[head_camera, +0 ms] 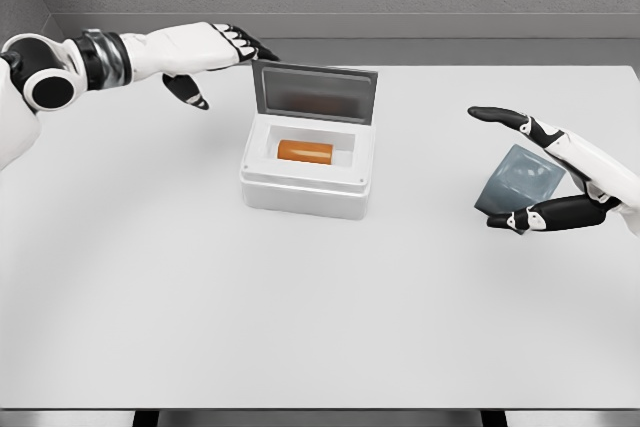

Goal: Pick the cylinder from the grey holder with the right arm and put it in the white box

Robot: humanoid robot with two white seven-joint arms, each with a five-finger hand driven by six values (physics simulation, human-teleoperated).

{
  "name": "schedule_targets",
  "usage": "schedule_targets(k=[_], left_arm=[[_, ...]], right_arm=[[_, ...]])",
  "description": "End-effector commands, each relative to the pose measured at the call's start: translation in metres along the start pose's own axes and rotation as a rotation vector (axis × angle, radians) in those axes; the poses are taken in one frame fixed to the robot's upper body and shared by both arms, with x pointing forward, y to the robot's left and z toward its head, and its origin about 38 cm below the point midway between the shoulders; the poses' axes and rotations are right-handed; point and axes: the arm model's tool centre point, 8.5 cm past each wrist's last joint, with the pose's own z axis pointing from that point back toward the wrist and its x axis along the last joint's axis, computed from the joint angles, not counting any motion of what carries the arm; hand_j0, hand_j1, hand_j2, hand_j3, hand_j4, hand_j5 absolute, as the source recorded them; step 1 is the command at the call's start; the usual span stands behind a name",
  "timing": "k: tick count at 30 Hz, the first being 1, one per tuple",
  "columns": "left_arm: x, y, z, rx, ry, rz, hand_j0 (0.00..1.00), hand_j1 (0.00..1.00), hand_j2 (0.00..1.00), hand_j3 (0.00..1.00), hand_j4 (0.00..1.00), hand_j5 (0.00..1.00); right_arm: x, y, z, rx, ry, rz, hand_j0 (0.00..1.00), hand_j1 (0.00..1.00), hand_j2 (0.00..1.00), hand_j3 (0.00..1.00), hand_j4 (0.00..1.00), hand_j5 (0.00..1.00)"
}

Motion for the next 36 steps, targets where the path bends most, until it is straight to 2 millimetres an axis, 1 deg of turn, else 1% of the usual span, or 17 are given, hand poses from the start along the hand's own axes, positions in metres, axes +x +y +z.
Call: schedule_targets(k=[1,3,5,10,17,19,21,25,31,33,34,36], left_arm=[[-0.002,-0.001,0.003,-0.007,0.008,-0.003,1.00,1.00,1.00,1.00,1.00,1.00],[-0.003,-0.002,0.004,-0.008,0.009,0.000,1.00,1.00,1.00,1.00,1.00,1.00],[-0.011,-0.007,0.007,-0.019,0.032,0.014,1.00,1.00,1.00,1.00,1.00,1.00],[-0.012,-0.010,0.008,-0.024,0.037,0.018,1.00,1.00,1.00,1.00,1.00,1.00],[-0.013,-0.006,0.009,-0.017,0.040,0.017,1.00,1.00,1.00,1.00,1.00,1.00],[-0.013,-0.006,0.009,-0.015,0.039,0.019,1.00,1.00,1.00,1.00,1.00,1.00],[-0.016,-0.006,0.012,-0.015,0.046,0.020,1.00,1.00,1.00,1.00,1.00,1.00],[-0.012,-0.010,0.010,-0.020,0.035,0.021,1.00,1.00,1.00,1.00,1.00,1.00],[-0.005,-0.006,0.007,-0.014,0.014,0.005,1.00,1.00,1.00,1.00,1.00,1.00],[-0.004,-0.008,0.006,-0.021,0.013,0.002,1.00,1.00,1.00,1.00,1.00,1.00],[0.000,-0.007,0.004,-0.023,-0.002,-0.007,1.00,1.00,1.00,1.00,1.00,1.00],[0.000,-0.004,0.013,-0.021,-0.002,-0.026,1.00,1.00,1.00,1.00,1.00,1.00]], right_arm=[[0.000,-0.001,0.000,-0.005,-0.002,-0.006,1.00,1.00,1.00,1.00,1.00,1.00],[0.000,-0.001,0.000,-0.005,-0.002,-0.006,1.00,1.00,1.00,1.00,1.00,1.00],[0.000,-0.001,0.000,-0.005,-0.002,-0.006,1.00,1.00,1.00,1.00,1.00,1.00],[0.000,-0.001,0.000,-0.005,-0.002,-0.006,1.00,1.00,1.00,1.00,1.00,1.00],[0.000,-0.001,0.000,-0.005,0.000,-0.006,1.00,1.00,1.00,1.00,1.00,1.00],[-0.006,-0.001,0.005,-0.013,0.020,-0.014,1.00,1.00,1.00,1.00,1.00,1.00],[-0.006,-0.001,0.004,-0.012,0.019,-0.014,1.00,1.00,1.00,1.00,1.00,1.00],[-0.005,-0.001,0.004,-0.012,0.015,-0.014,1.00,1.00,1.00,1.00,1.00,1.00],[-0.005,-0.001,0.004,-0.011,0.016,-0.013,1.00,1.00,1.00,1.00,1.00,1.00],[-0.005,-0.001,0.004,-0.011,0.016,-0.013,1.00,1.00,1.00,1.00,1.00,1.00],[-0.005,-0.001,0.004,-0.011,0.016,-0.013,1.00,1.00,1.00,1.00,1.00,1.00],[-0.005,-0.001,0.004,-0.012,0.017,-0.013,1.00,1.00,1.00,1.00,1.00,1.00]])
